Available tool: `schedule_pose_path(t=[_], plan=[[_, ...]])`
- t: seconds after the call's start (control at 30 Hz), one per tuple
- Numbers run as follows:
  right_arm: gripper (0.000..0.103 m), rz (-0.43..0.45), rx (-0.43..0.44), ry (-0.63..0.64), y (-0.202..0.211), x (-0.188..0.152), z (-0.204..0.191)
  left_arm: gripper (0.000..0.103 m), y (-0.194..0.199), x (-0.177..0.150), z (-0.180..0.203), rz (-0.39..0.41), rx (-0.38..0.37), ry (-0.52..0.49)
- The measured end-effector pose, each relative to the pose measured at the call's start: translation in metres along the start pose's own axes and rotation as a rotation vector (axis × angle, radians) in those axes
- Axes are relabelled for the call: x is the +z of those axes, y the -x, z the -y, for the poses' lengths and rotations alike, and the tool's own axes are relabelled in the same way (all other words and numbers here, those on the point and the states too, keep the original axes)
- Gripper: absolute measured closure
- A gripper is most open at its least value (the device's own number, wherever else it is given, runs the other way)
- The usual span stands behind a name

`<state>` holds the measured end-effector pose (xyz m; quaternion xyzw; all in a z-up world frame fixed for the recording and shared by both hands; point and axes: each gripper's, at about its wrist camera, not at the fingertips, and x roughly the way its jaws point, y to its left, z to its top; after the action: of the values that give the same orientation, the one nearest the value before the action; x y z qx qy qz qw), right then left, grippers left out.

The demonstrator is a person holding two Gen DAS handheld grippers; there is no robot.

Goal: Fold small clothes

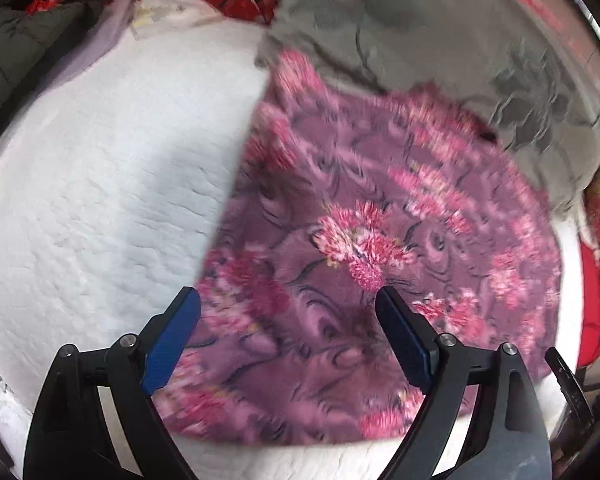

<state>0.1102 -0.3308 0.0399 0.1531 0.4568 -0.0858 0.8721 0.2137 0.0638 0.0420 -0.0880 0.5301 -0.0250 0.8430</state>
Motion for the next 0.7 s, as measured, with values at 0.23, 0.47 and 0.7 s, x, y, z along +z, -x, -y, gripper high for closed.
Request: schedule_pose_path(t=[0.23,0.47,0.7], plan=[[0.044,0.017,0.074,0.078,-0.008,-0.014,-0.039,0.014,-0.006,-0.035,-0.022,-0.064,-0.003,-0.013],[0.040,0.004,0.035,0.122,-0.010,-0.018,-0.051,0.013,0.012,-0.037,-0.006,-0.027,0.010,-0.168],[0.040,0.080,0.027,-0.055,-0.002,0.039,0.001,0.013,0.013,0.026,-0.013,0.045,0.007,-0.128]])
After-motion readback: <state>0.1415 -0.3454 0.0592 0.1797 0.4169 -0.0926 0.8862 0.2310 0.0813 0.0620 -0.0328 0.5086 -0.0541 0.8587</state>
